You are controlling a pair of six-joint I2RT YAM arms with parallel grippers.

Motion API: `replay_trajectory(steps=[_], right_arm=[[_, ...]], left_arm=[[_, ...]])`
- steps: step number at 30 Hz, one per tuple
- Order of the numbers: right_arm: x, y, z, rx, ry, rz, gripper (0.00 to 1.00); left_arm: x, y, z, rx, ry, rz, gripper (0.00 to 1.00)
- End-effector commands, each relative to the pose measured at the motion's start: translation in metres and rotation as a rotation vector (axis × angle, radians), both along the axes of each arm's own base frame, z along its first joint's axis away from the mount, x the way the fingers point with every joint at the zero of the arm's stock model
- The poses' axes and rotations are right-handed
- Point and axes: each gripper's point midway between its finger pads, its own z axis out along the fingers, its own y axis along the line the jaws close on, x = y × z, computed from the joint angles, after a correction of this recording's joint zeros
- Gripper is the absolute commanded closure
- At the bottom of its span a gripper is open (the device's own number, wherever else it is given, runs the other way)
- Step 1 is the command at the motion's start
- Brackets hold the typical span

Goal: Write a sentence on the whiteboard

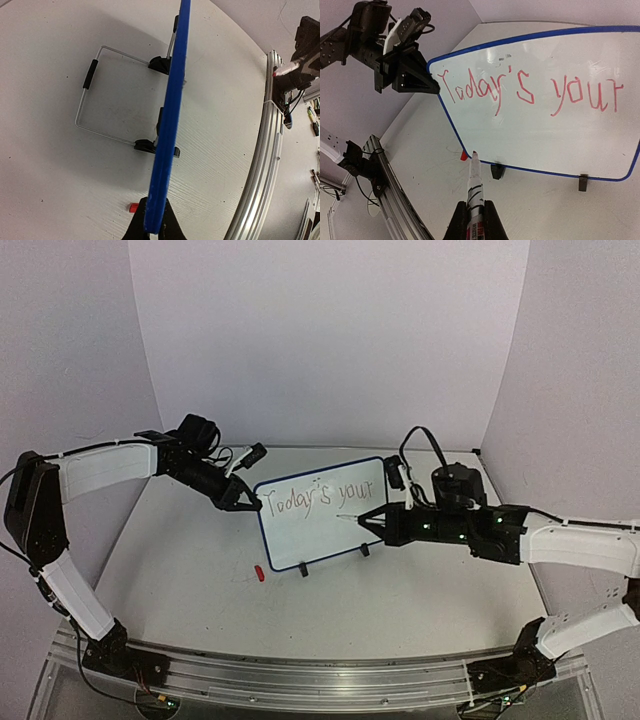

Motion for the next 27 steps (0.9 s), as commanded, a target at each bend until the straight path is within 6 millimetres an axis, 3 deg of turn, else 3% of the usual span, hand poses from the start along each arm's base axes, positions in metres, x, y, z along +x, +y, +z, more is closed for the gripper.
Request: replay_trajectory(steps=[1, 9, 12, 21, 27], right_arm=[[0.002, 0.035, -0.002, 0.049, -0.021, 0.020, 1.00], [0.009, 0.083, -0.044, 0.001, 0.007, 0.090, 1.00], [0.015, 0.094, -0.049, 0.012, 0.007, 0.093, 1.00], [0.027, 0.118, -0.064, 0.027, 0.030, 0.105, 1.00], [0.034, 0.120, -0.074, 0.014, 0.046, 0.076, 1.00]], left_arm=[[0.003, -0.003, -0.007, 0.044, -0.029, 0.011, 1.00], [0.003, -0.003, -0.008, 0.052, -0.032, 0.011, 1.00], [0.002, -0.003, -0.008, 0.051, -0.031, 0.010, 1.00], [0.002, -0.004, -0.009, 0.053, -0.031, 0.005, 1.00], [0.001, -0.004, -0.008, 0.054, -0.035, 0.006, 1.00]])
